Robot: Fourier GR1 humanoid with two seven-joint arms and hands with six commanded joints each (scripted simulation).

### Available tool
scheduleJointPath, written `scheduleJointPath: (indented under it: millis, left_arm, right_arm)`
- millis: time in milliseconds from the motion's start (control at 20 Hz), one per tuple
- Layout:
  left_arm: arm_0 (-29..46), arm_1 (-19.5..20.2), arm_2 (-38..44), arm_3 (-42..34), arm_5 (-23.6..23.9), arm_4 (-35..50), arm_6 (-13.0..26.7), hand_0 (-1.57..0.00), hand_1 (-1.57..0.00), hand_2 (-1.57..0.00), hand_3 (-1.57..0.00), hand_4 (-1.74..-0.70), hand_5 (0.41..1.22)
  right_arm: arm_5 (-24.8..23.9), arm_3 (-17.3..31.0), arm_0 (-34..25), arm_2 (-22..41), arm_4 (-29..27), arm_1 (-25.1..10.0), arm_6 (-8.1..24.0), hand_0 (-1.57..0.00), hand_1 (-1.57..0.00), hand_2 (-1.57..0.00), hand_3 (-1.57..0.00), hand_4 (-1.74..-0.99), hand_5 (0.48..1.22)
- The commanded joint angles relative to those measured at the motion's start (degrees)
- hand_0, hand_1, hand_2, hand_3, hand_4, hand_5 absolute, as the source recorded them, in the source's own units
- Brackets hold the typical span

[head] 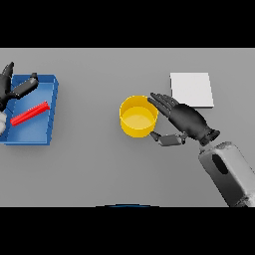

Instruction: Pick up the red beaker and tilt it to pour out 1 green nut into yellow bowl. Pick up the yellow bowl and place it on the metallic measuring scale.

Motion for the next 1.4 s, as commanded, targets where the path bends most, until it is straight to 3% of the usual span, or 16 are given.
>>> scheduleJointPath:
  millis: [0, 300, 650, 1050, 1350]
  left_arm:
    - [0.5, -0.2, 0.0, -0.2, 0.3, 0.0, -0.9, 0.00, 0.00, 0.00, 0.00, -0.80, 0.721]
    - [0.4, 0.2, -0.3, -0.2, -0.1, -0.1, -0.4, 0.00, 0.00, 0.00, 0.00, -0.80, 0.718]
    - [-0.1, 0.1, -0.3, 0.0, -0.5, -0.2, -0.6, 0.00, 0.00, 0.00, 0.00, -0.80, 0.729]
    - [0.0, 0.9, 0.3, 0.2, -0.8, 0.2, -1.2, 0.00, 0.00, 0.00, 0.00, -0.80, 0.738]
    - [-0.5, 0.4, 0.1, 1.0, -1.3, 0.0, -1.7, 0.00, 0.00, 0.00, 0.00, -0.79, 0.727]
  right_arm:
    - [1.2, 0.8, -1.3, 0.6, 0.4, -0.7, -0.7, 0.00, 0.00, 0.00, 0.00, -1.269, 0.662]
    - [6.1, 7.8, -9.3, 5.3, 3.0, -0.2, -2.9, 0.00, 0.00, 0.00, 0.00, -1.277, 0.677]
    - [9.4, 14.7, -13.9, 9.2, 4.6, 1.1, -5.9, 0.00, 0.00, 0.00, 0.00, -1.243, 0.682]
    - [12.7, 20.8, -18.1, 12.8, 6.8, 3.1, -5.4, 0.00, 0.00, 0.00, 0.00, -1.303, 0.674]
    - [14.3, 23.0, -19.6, 14.2, 8.1, 3.5, -4.2, 0.00, -0.01, -0.03, -0.05, -1.321, 0.756]
